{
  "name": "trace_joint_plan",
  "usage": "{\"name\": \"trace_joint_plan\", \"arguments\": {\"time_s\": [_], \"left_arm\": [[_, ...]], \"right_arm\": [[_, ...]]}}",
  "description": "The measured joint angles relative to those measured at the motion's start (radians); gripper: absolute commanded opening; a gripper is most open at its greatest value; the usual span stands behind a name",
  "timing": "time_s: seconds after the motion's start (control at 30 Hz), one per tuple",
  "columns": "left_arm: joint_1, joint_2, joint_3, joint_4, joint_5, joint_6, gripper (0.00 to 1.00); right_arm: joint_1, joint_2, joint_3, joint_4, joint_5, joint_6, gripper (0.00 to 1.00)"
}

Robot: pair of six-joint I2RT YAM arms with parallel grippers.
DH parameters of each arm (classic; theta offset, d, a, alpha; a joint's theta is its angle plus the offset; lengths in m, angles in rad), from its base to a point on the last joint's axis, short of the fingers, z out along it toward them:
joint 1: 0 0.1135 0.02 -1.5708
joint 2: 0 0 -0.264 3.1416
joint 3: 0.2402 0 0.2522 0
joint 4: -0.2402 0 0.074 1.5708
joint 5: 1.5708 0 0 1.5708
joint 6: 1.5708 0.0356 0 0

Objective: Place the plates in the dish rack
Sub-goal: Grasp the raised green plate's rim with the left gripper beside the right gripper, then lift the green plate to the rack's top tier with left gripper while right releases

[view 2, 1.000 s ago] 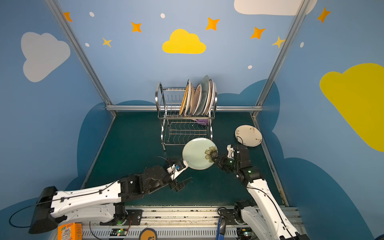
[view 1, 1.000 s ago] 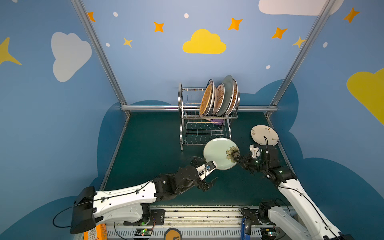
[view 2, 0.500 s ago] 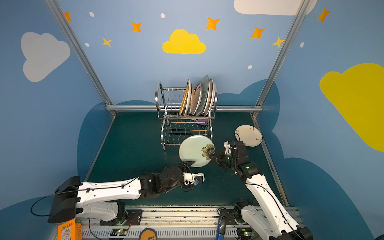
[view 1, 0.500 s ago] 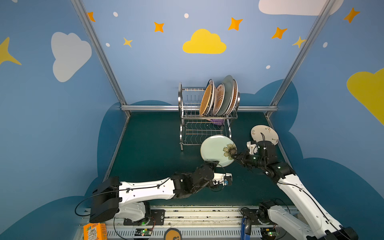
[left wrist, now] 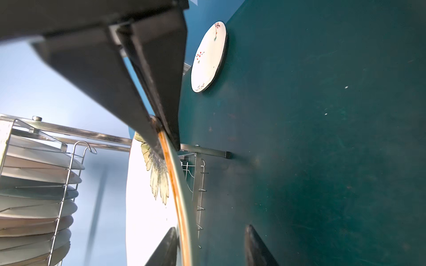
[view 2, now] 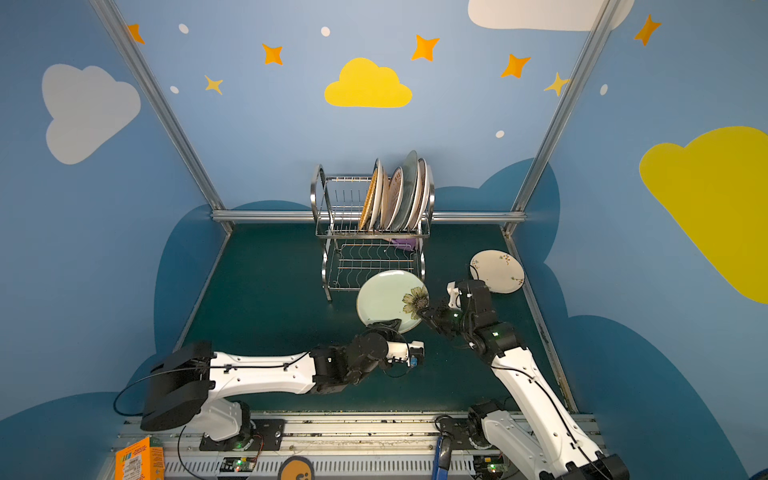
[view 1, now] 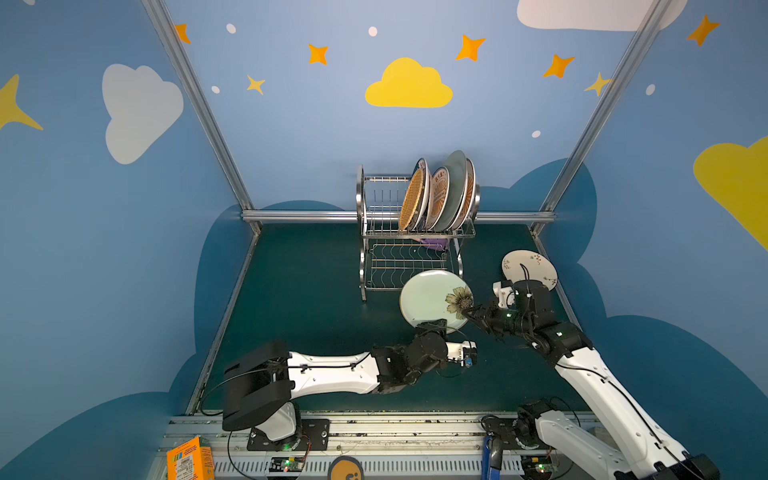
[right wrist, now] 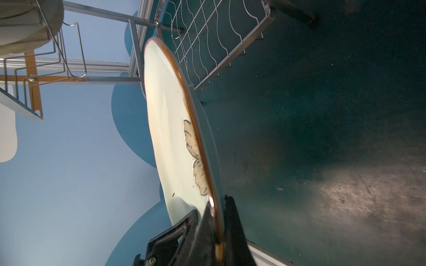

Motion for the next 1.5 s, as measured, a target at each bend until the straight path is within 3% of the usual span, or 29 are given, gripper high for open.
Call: {"name": "trace_joint_plan", "arguments": {"time_s": [0.4, 0.67, 0.83, 0.9, 1.0, 1.2, 1.5], "left_arm": [[-0.012, 0.087, 0.055, 0.128, -0.107, 0.084, 0.06], [-0.034, 0.081, 0.069, 0.108, -0.133, 0.082, 0.04], [-0.054, 0.046, 0.068, 0.044, -0.125, 0.045, 0.04], [-0.058, 0.027, 0.069, 0.011, -0.114, 0.026, 0.04], [-0.064, -0.007, 0.069, -0.049, -0.096, -0.011, 0.04], [-0.086, -0.101, 0.054, -0.163, -0.038, -0.087, 0.04], [-0.125, -0.28, -0.013, -0.318, 0.063, -0.237, 0.04]], "right_arm": [[0.009, 0.007, 0.024, -0.027, 0.036, 0.025, 0.0], [0.019, 0.005, 0.036, -0.038, 0.048, 0.024, 0.0], [0.03, -0.008, 0.053, -0.066, 0.025, 0.01, 0.41], [0.034, -0.019, 0.074, -0.074, 0.016, -0.003, 0.62], [0.031, -0.024, 0.115, -0.082, 0.014, -0.033, 0.78], [0.009, -0.003, 0.193, -0.079, 0.034, -0.086, 0.92], [-0.026, 0.017, 0.246, -0.063, 0.088, -0.182, 0.92]]}}
